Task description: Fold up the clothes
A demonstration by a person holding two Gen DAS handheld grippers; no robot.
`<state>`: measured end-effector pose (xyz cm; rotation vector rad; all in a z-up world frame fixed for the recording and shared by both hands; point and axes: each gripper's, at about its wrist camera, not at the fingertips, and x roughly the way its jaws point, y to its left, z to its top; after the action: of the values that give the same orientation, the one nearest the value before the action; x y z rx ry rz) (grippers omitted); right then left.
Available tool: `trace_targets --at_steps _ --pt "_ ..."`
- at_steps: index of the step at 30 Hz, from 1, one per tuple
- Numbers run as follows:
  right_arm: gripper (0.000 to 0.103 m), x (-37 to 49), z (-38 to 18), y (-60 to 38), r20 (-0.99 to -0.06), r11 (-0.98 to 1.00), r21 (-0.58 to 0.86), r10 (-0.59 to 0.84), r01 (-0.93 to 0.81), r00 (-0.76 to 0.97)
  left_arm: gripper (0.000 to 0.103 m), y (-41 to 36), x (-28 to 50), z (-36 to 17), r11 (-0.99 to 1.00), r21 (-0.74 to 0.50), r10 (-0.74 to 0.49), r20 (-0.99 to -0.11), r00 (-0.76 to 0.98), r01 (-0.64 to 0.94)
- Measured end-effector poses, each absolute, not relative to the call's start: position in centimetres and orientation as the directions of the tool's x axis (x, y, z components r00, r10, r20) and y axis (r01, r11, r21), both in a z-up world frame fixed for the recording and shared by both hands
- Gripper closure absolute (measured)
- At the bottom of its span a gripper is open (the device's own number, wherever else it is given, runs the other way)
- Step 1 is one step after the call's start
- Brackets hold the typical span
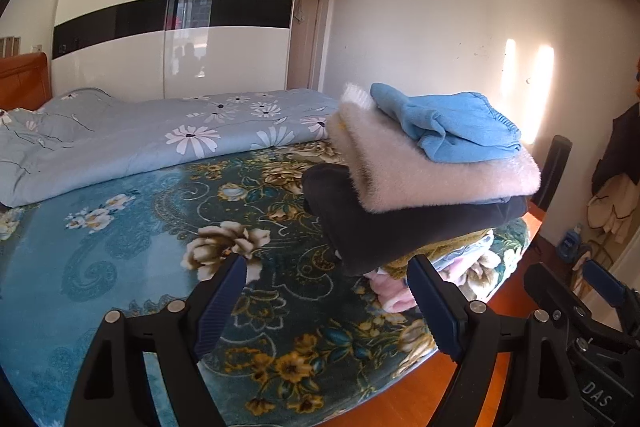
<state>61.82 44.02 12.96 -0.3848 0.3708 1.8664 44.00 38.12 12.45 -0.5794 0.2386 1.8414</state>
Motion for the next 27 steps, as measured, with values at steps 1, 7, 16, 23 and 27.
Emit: trace_targets --at_steps 1,7,16,23,27 --pt "0.001 61.7 13.0 43.8 -0.447 -0.307 0.059 0.842 -0.950 -0.300 0.017 37.9 44.1 12.6 -0.346 -0.115 0.832 -0.497 -0.248 -0.931" --pt "0.000 61.1 13.4 42.9 -0.487 -0.270 0.001 0.841 -0.963 -0.236 0.010 37.3 44.3 13.5 -0.378 -0.100 0.815 -0.508 -0.280 -0.920" --pt "0.000 61.3 15.9 41.1 -0.431 -0.182 -0.021 0.889 -0.983 -0.156 0.000 35.7 44.5 15.1 -0.442 -0.049 0.799 -0.474 -0.369 -0.896" --pt "0.000 60.6 17.3 39.9 -0.383 -0.167 -0.049 0.914 -0.985 -0.136 0.000 34.5 44.3 16.4 -0.482 -0.031 0.783 -0.464 -0.415 -0.875" --pt "0.000 59.9 18.0 39.8 -0.376 -0.174 -0.059 0.916 -0.983 -0.140 0.000 33.7 44.2 17.3 -0.524 -0.017 0.764 -0.451 -0.462 -0.851"
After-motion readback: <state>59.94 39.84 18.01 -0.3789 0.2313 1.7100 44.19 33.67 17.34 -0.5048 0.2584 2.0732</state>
